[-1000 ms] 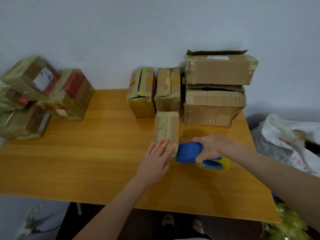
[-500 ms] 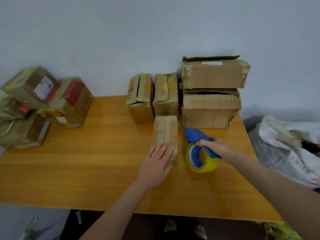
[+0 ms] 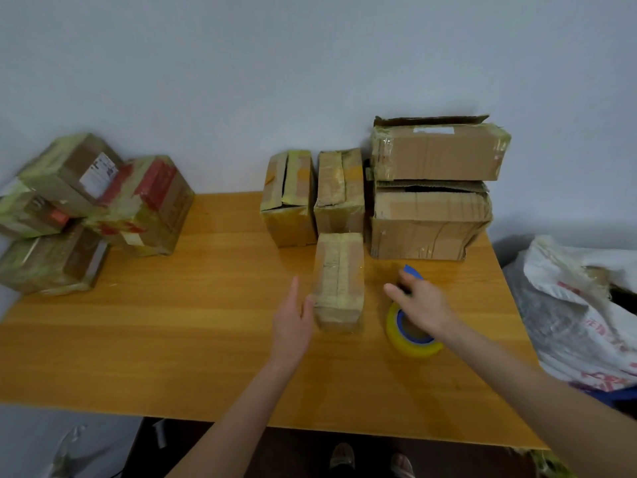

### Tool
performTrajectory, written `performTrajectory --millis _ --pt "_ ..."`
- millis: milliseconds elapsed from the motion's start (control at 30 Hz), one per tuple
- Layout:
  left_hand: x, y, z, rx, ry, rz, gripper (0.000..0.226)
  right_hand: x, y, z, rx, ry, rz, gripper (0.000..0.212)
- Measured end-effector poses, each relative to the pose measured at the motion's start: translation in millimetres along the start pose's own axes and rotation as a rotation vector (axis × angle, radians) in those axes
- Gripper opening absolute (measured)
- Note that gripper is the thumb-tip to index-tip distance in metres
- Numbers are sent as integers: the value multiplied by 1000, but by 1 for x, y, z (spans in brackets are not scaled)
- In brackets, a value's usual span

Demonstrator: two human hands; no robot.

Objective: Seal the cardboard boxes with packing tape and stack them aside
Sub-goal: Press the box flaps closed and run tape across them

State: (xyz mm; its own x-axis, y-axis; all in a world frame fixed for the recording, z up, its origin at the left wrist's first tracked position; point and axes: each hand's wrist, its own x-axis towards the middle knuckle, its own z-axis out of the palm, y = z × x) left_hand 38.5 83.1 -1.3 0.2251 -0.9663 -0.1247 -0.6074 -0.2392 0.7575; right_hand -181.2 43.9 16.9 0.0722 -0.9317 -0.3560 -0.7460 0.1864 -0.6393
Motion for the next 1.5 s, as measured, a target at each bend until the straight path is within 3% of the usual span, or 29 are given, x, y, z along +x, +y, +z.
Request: performTrajectory --millis 100,167,300,400,533,700,833,967,1067,1167,1400,1500 --pt "8 9 15 -73 -92 -92 49 0 -28 47 70 -81 -14 66" --pt "10 11 22 -66 -104 -129 47 5 -35 69 106 -34 35 60" --pt "8 5 20 -121 -125 -93 48 8 -34 80 43 67 43 48" --pt "3 -2 12 -231 -168 -83 51 6 -30 75 73 18 1 53" --pt "0 -17 2 -97 59 -31 43 -1 -19 62 113 74 -20 65" --pt "1 -21 4 -198 -20 -60 30 -8 -19 65 204 80 -54 73" --pt "5 -17 7 -69 9 9 25 -3 -17 68 98 155 -81 70" --pt "9 -12 5 248 -43 46 40 -4 -21 57 -324 130 -139 60" --pt "15 -7 2 385 -70 109 65 2 -29 47 -454 112 -164 61" --pt "20 -2 6 426 -152 230 90 9 -32 49 -430 86 -181 63" --pt "25 -24 12 293 -179 286 91 17 -18 54 -269 28 -241 52" --pt "20 -27 8 466 -234 317 99 11 -16 54 -341 -3 -262 62"
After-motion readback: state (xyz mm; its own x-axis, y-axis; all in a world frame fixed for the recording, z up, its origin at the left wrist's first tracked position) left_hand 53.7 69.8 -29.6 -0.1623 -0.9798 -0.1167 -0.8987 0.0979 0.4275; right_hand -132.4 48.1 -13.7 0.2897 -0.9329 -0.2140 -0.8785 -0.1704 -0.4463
